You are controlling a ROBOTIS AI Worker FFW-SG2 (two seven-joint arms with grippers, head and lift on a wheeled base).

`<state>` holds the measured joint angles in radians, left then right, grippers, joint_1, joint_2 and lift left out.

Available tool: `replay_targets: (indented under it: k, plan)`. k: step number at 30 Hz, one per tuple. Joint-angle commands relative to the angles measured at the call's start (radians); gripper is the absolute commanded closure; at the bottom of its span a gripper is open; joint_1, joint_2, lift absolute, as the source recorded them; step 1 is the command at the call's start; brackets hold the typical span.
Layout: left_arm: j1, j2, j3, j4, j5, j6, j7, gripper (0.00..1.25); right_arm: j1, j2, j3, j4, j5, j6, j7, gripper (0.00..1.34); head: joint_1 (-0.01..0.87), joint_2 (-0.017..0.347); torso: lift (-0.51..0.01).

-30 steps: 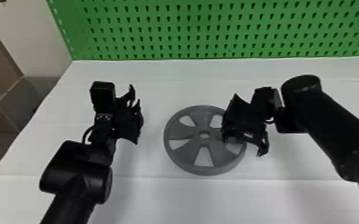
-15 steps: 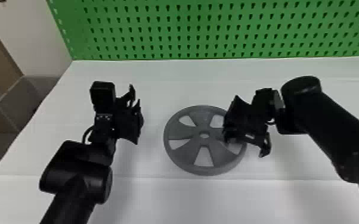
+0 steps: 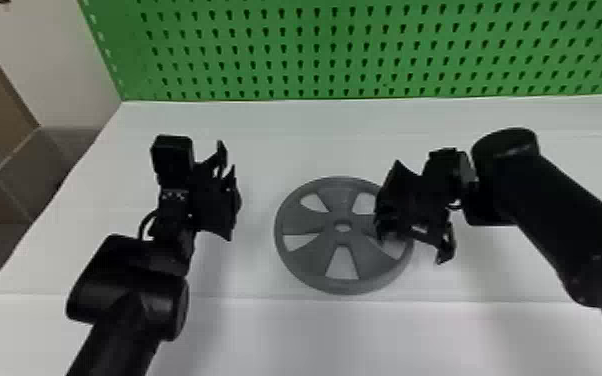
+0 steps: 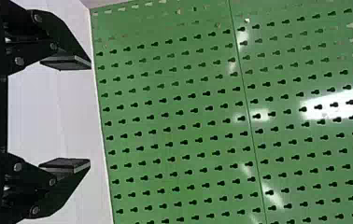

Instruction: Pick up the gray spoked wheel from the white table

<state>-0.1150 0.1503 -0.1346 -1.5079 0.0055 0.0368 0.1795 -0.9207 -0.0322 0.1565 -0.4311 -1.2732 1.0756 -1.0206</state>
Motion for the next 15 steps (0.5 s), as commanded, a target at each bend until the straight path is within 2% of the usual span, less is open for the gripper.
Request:
replay_targets:
  k: [1,11,15]
  plan:
    - [0.0,0.0,0.001,0.0,0.001,0.0,0.0,0.5,0.0,0.0,0.001,0.0,0.0,0.0,0.0,0.12,0.779,0.107,-0.07]
    - [0.0,0.0,0.001,0.0,0.001,0.0,0.0,0.5,0.0,-0.002,0.005,-0.002,-0.002,-0.002,0.0,0.12,0.779,0.107,-0.07]
    - [0.0,0.0,0.001,0.0,0.001,0.0,0.0,0.5,0.002,-0.002,0.005,0.0,-0.003,-0.003,0.0,0.21,0.779,0.107,-0.07]
